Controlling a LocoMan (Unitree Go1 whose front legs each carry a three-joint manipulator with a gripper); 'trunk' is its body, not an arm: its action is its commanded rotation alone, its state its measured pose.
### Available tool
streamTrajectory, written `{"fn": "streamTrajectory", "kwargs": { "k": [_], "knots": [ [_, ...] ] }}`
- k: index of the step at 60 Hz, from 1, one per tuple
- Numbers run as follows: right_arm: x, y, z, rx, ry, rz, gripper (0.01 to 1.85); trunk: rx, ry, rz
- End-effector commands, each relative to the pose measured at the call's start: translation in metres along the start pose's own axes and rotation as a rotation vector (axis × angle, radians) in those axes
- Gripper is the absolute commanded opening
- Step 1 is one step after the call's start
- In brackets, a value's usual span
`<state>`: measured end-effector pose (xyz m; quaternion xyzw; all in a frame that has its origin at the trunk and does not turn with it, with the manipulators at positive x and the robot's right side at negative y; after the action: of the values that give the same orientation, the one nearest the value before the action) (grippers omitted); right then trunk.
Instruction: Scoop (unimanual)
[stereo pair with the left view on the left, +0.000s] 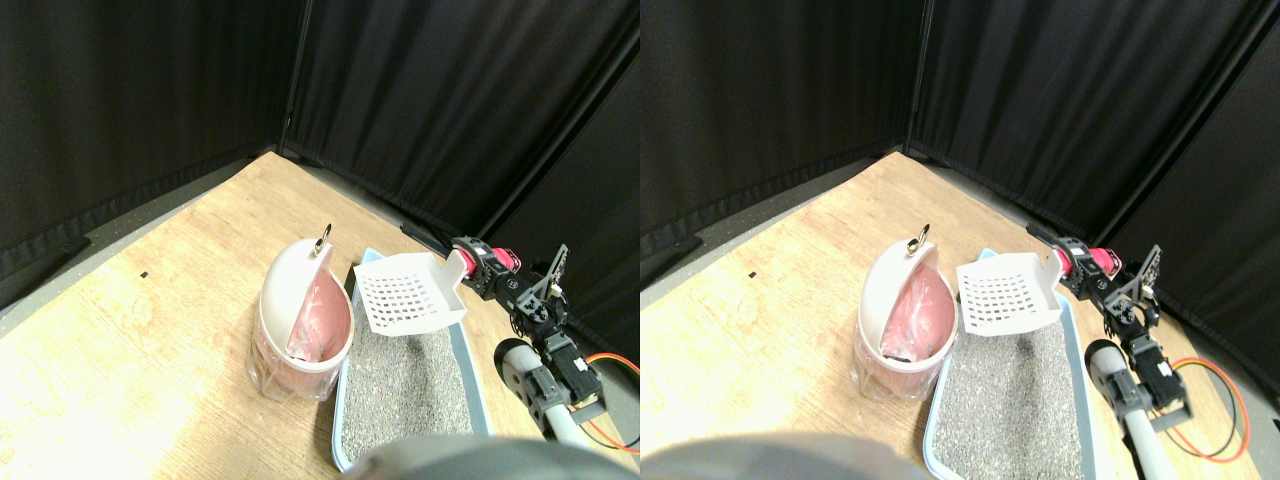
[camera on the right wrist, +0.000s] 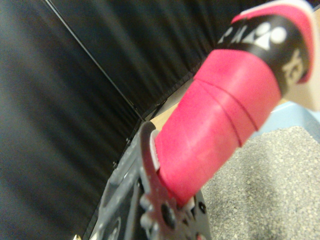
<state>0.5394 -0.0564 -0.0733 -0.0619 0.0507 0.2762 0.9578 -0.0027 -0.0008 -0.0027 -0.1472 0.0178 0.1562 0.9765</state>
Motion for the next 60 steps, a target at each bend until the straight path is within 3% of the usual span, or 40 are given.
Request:
{"fn": "streamTrajectory", "kwargs": {
  "k": [1,14,26,37,50,60],
  "knots": [
    [-0.002,-0.01,0.004,0.068,-0.119,-0.013,0.05,0.009,0.015,-0.01],
    [-0.014,-0.039,-0.014,0.156,-0.217,-0.076,0.05,0.047,0.025,-0.047],
    [-0.026,-0.063,-0.031,0.211,-0.253,-0.132,0.05,0.08,0.033,-0.082],
    [-0.038,-0.08,-0.046,0.291,-0.245,-0.229,0.05,0.102,0.039,-0.109],
    [-0.052,-0.099,-0.074,0.344,-0.237,-0.26,0.05,0.129,0.047,-0.139],
    [-0.059,-0.101,-0.082,0.363,-0.217,-0.309,0.06,0.14,0.051,-0.155]
  ]
}}
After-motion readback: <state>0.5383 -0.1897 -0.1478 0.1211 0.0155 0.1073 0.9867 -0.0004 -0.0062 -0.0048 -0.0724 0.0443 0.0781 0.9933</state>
